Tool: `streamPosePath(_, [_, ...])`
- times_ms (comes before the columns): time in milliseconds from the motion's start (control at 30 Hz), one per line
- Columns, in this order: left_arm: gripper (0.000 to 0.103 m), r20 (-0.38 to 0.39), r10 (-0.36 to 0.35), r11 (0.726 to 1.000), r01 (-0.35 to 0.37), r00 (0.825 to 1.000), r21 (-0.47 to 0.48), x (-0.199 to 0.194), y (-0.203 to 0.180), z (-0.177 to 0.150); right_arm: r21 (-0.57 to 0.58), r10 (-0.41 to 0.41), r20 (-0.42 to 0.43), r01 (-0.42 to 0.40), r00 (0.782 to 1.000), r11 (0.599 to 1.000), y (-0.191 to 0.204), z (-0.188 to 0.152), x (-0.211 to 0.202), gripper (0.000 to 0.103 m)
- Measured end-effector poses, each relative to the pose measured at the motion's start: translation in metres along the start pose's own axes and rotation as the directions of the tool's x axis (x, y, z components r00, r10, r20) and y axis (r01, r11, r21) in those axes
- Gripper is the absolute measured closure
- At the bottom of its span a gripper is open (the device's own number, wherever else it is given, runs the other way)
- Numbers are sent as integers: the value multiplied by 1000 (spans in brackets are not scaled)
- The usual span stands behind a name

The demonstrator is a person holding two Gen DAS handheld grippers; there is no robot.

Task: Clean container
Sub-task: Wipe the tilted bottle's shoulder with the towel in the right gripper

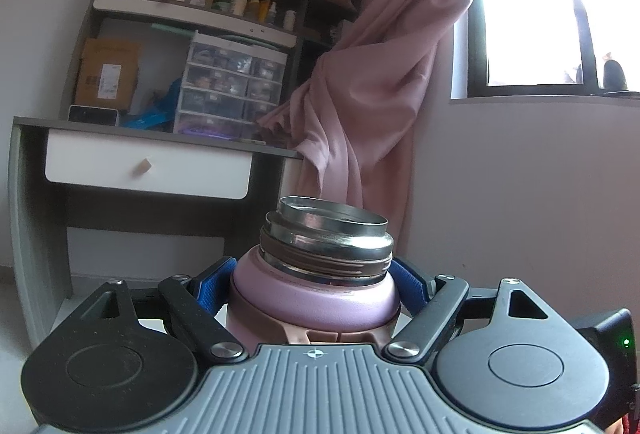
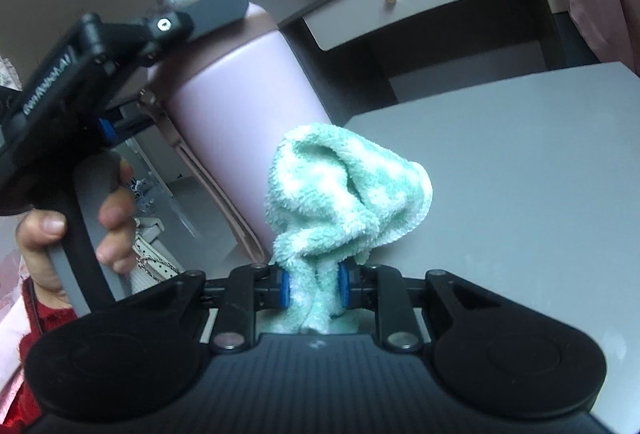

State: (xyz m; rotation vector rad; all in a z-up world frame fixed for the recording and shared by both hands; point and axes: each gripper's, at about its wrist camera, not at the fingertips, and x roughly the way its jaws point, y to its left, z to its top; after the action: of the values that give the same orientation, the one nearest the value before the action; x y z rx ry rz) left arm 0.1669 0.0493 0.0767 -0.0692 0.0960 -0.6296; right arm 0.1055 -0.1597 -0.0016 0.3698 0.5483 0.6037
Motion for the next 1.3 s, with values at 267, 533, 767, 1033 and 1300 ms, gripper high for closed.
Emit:
streamPosePath(267, [20, -3, -9, 1000, 9, 1000, 9, 0, 2, 1, -8, -17, -12, 17, 1000, 1000, 5, -2, -1, 81])
streamPosePath(533, [20, -2, -11, 1000, 11, 1000, -1, 2, 5, 1, -34, -9, 19, 10, 1000, 999, 15, 3, -17, 81])
streamPosePath(767, [20, -5, -16, 1000, 16, 1000, 7, 3, 3, 0, -73, 31, 151, -20, 988, 997, 33, 29, -45, 81])
streamPosePath(1033, [20, -7, -15, 1000, 15, 1000, -10, 6, 6, -1, -75, 41, 151, -30, 988, 997, 26, 38, -32, 81])
streamPosePath(1300, [20, -6, -14, 1000, 14, 1000, -17, 8, 7, -2, -26, 35, 78, -33, 996, 999, 8, 21, -17, 81])
